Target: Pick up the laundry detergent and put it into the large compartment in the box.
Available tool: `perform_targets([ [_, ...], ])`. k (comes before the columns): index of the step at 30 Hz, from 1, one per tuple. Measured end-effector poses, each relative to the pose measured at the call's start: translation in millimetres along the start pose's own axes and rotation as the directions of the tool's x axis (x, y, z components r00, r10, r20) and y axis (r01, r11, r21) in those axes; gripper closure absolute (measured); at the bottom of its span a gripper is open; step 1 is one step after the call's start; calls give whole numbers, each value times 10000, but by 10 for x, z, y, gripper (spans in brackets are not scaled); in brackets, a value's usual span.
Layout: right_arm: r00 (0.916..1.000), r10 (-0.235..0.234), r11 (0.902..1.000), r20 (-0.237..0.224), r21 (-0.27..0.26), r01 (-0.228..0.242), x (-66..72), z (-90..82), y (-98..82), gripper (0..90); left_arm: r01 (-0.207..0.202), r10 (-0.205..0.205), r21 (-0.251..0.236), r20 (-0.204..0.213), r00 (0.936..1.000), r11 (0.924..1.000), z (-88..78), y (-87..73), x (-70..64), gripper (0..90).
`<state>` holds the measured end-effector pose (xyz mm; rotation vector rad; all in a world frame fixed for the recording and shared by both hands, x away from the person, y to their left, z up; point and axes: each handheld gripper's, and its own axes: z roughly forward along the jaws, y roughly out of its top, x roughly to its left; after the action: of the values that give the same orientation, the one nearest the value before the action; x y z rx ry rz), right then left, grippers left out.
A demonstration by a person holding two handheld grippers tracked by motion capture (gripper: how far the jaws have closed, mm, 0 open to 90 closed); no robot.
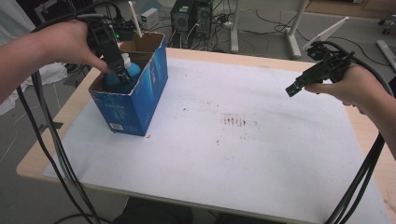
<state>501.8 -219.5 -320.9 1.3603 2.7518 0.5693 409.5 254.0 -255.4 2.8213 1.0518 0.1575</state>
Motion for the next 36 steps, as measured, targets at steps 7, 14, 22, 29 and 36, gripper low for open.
perform_targets([
  [7, 10000, -30, 10000, -29, -32, 30, -3, -13, -7, 124, -134, 133, -33, -221, 9997, 9999, -128, -2, 12, 212],
  [14, 10000, 49, 9999, -31, -88, -50, -16, -31, -22, 124, -381, 372, -188, -457, 9983, 9991, -327, 37, -9, 211],
  [22, 10000, 35, 9999, -6, -102, -35, -33, -47, -46, 124, -944, 911, -480, -676, 9935, 9944, -535, 180, -140, 194],
  [29, 10000, 3, 9999, 0, -129, -3, -24, -59, -56, 124, -1586, 1556, -529, -574, 9861, 9859, -534, 345, -329, 194],
  [36, 10000, 41, 9997, 81, -247, -39, -33, -102, -84, 124, -2588, 2569, -621, -366, 9657, 9639, -457, 613, -643, 194],
])
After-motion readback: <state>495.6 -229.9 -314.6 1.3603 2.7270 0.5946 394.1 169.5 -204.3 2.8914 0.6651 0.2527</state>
